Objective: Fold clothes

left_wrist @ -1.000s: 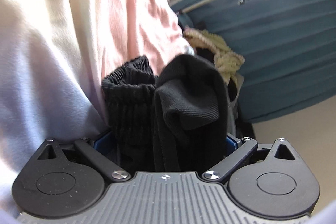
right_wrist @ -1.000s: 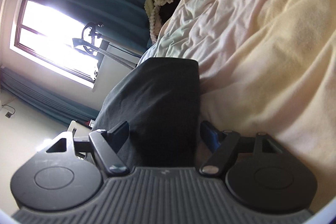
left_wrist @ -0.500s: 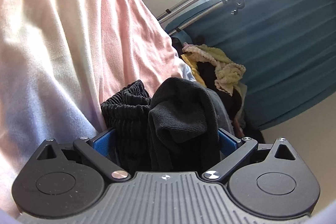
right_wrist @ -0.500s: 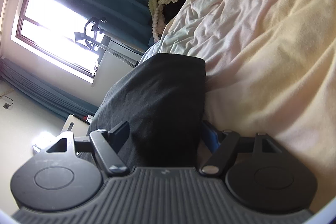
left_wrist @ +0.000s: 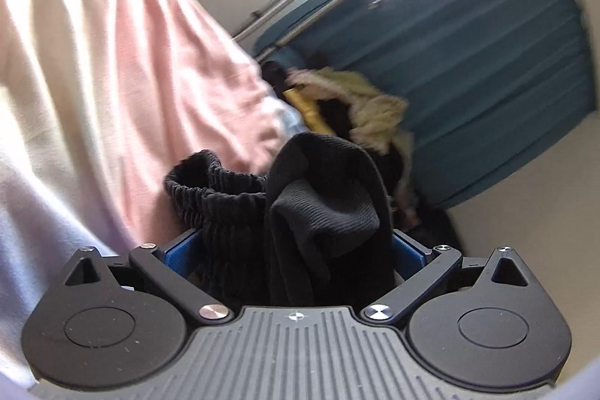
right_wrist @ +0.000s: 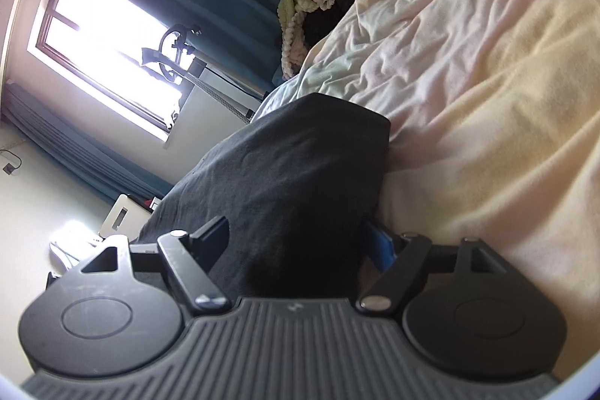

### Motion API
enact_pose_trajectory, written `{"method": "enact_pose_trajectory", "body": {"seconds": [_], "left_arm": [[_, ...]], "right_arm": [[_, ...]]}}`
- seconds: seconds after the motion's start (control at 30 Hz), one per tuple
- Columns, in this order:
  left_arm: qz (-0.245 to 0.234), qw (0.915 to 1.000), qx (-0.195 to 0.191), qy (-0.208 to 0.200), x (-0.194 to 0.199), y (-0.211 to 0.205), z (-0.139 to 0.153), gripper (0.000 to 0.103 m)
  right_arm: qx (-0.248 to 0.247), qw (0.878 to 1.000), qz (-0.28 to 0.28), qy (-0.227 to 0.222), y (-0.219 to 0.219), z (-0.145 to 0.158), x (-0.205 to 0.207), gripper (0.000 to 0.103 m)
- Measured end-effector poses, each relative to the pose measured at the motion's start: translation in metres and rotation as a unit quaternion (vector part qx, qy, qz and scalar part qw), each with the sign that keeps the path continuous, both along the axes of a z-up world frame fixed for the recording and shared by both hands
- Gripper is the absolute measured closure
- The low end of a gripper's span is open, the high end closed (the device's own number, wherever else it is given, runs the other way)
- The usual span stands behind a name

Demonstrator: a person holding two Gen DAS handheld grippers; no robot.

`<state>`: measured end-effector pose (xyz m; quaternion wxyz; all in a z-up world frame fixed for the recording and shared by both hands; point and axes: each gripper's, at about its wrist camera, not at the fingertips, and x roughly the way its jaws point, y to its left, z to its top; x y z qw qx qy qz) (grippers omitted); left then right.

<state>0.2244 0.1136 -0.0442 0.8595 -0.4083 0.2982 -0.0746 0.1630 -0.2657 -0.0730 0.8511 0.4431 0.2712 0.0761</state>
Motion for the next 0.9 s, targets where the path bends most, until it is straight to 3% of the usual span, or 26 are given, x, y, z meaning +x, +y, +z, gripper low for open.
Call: {"method": "enact_pose_trajectory", "body": {"seconds": [0.1, 0.2, 0.23, 0.3, 0.33, 0.4, 0.5, 0.67, 0.8, 0.9], "left_arm": [[0.005, 0.9981, 0.033, 0.052, 0.019, -0.003, -0.010, 0.001], [-0.006, 0.9974, 0.047, 0.054, 0.029, -0.005, -0.012, 0.003], [-0.008, 0.9965, 0.065, 0.053, 0.030, -0.008, -0.009, 0.008], [-0.004, 0.9943, 0.099, 0.042, 0.023, -0.016, -0.001, 0.028], [-0.003, 0.9927, 0.115, 0.036, 0.019, -0.020, 0.003, 0.032], [0.002, 0.9932, 0.113, 0.026, 0.011, -0.021, 0.010, 0.042], [0.006, 0.9950, 0.097, 0.022, 0.003, -0.020, 0.021, 0.047], [-0.013, 0.9970, 0.075, -0.014, -0.021, -0.024, 0.056, 0.048], [-0.045, 0.9933, 0.091, -0.055, -0.042, -0.056, 0.094, 0.048], [-0.071, 0.9912, 0.077, -0.081, -0.061, -0.088, 0.118, 0.048]], "right_arm": [[-0.027, 1.000, 0.009, 0.004, 0.006, -0.001, 0.012, 0.025], [-0.041, 0.999, 0.013, 0.004, 0.012, -0.004, 0.023, 0.025], [-0.042, 0.999, 0.011, 0.002, 0.013, -0.005, 0.024, 0.026], [-0.073, 0.997, 0.014, -0.005, 0.017, -0.001, 0.023, 0.041], [-0.092, 0.996, 0.016, -0.011, 0.020, 0.004, 0.021, 0.044], [-0.130, 0.991, 0.014, -0.031, 0.028, 0.020, 0.016, 0.055], [-0.145, 0.987, 0.009, -0.066, 0.035, 0.048, 0.009, 0.066], [-0.126, 0.987, 0.000, -0.104, 0.028, 0.090, -0.005, 0.070], [-0.111, 0.986, -0.019, -0.119, 0.000, 0.122, -0.030, 0.070], [-0.117, 0.983, -0.039, -0.135, -0.028, 0.150, -0.057, 0.070]]}}
